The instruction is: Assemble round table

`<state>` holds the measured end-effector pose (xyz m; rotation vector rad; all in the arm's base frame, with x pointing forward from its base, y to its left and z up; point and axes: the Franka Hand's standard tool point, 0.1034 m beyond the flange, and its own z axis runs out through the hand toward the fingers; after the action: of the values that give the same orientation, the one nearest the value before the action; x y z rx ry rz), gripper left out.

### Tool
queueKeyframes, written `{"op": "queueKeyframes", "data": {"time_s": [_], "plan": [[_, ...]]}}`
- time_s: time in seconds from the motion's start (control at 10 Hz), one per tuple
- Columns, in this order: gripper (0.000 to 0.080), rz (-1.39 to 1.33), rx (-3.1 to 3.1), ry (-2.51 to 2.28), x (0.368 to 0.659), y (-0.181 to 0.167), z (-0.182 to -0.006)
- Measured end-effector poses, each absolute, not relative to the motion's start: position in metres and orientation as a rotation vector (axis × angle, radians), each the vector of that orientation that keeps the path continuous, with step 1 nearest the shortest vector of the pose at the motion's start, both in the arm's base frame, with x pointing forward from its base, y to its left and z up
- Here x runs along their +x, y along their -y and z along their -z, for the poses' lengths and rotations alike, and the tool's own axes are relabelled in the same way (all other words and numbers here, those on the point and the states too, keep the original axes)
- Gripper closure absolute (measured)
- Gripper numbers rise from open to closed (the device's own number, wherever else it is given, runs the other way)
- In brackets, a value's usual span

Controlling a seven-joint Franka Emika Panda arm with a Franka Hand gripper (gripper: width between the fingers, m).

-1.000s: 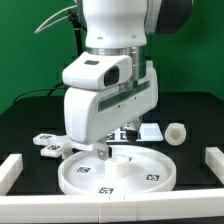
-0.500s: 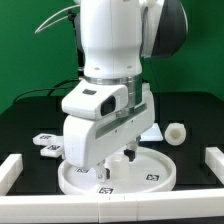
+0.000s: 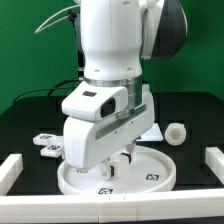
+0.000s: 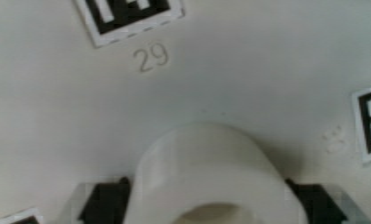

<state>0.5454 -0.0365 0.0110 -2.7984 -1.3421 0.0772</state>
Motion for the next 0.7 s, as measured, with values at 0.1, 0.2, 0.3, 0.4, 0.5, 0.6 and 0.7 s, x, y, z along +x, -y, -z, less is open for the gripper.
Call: {"op": "queueKeyframes", "data": {"time_s": [0.1,0.2,0.3,0.4,0.5,0.6,0.7], "plan": [[0.0392,-0.077,-2.798,1.342,0.545,0.036,-0.011],[0.0392,-0.077,-2.798,1.342,0.545,0.036,-0.011],[0.0392,-0.077,-2.798,1.342,0.545,0.036,-0.011],[0.0392,-0.077,-2.798,1.342,0.545,0.036,-0.011],[0.0392,-0.081,-2.803,1.330,0.546,0.035,-0.012],[0.0392,-0.100,-2.807,1.307,0.552,0.024,-0.015],[0.0392,-0.116,-2.796,1.307,0.556,0.012,-0.014]]}}
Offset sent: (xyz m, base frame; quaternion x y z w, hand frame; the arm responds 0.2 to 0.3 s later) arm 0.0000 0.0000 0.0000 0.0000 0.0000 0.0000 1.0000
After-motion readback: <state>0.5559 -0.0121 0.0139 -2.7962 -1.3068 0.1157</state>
